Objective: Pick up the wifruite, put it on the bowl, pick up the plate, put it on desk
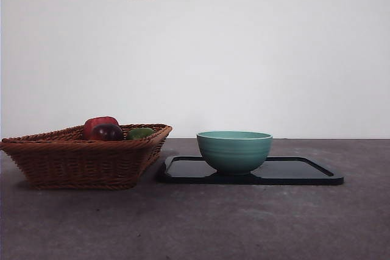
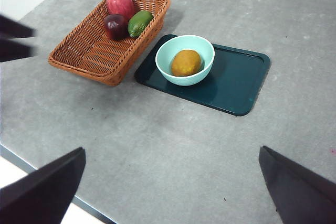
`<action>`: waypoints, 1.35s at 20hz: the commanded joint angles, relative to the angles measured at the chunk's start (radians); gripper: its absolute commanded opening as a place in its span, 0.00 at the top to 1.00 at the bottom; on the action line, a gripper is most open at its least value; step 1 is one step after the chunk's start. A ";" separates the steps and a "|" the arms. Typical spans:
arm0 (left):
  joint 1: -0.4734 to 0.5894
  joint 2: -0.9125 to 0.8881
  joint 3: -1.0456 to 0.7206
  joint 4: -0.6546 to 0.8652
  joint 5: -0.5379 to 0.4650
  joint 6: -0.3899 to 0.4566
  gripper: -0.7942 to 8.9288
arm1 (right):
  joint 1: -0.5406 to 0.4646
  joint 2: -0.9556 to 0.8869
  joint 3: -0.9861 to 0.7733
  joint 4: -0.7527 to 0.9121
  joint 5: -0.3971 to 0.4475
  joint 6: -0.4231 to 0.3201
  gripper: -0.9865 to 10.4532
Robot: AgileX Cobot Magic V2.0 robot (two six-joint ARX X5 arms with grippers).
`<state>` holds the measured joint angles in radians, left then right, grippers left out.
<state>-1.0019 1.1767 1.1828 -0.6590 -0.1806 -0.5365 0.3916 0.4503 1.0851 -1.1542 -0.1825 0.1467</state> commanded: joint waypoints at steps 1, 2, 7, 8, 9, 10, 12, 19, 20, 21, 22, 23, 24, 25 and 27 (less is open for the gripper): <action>0.017 0.119 0.120 -0.037 0.015 -0.007 0.21 | 0.005 0.005 0.005 0.010 -0.001 0.010 0.38; 0.028 0.166 0.162 -0.064 0.026 -0.002 0.21 | 0.005 0.005 0.005 0.010 -0.001 0.010 0.38; 0.085 0.425 0.380 -0.235 0.067 0.051 0.21 | 0.005 0.005 0.005 0.010 -0.001 0.010 0.38; 0.097 0.471 0.418 -0.267 0.087 0.062 0.21 | 0.005 0.005 0.005 0.010 -0.001 0.010 0.38; 0.110 0.525 0.462 -0.296 0.108 0.076 0.21 | 0.005 0.005 0.005 0.010 -0.001 0.010 0.38; 0.121 0.568 0.500 -0.320 0.126 0.083 0.21 | 0.005 0.005 0.005 0.010 -0.001 0.010 0.38; 0.147 0.659 0.578 -0.351 0.160 0.092 0.21 | 0.005 0.005 0.005 0.009 -0.001 0.010 0.38; 0.217 0.945 0.921 -0.434 0.189 0.135 0.21 | 0.005 0.005 0.005 0.010 -0.001 0.011 0.38; 0.221 0.979 0.960 -0.434 0.189 0.138 0.21 | 0.005 0.005 0.005 0.010 -0.001 0.011 0.38; 0.226 1.008 0.993 -0.439 0.189 0.145 0.21 | 0.005 0.005 0.005 0.010 -0.001 0.010 0.38; 0.232 1.037 1.022 -0.439 0.189 0.156 0.21 | 0.005 0.005 0.005 0.010 -0.001 0.011 0.38; 0.234 1.061 1.043 -0.440 0.188 0.159 0.21 | 0.005 0.005 0.005 0.009 -0.001 0.011 0.38; 0.238 1.081 1.058 -0.435 0.189 0.160 0.21 | 0.005 0.005 0.005 0.009 -0.001 0.011 0.38; 0.240 1.096 1.062 -0.420 0.188 0.167 0.21 | 0.005 0.005 0.005 0.009 -0.001 0.011 0.38; 0.242 1.123 1.062 -0.394 0.188 0.174 0.21 | 0.005 0.005 0.005 0.009 -0.001 0.011 0.38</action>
<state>-0.7544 2.2723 2.2116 -1.0580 0.0048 -0.3798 0.3916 0.4503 1.0851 -1.1545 -0.1825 0.1471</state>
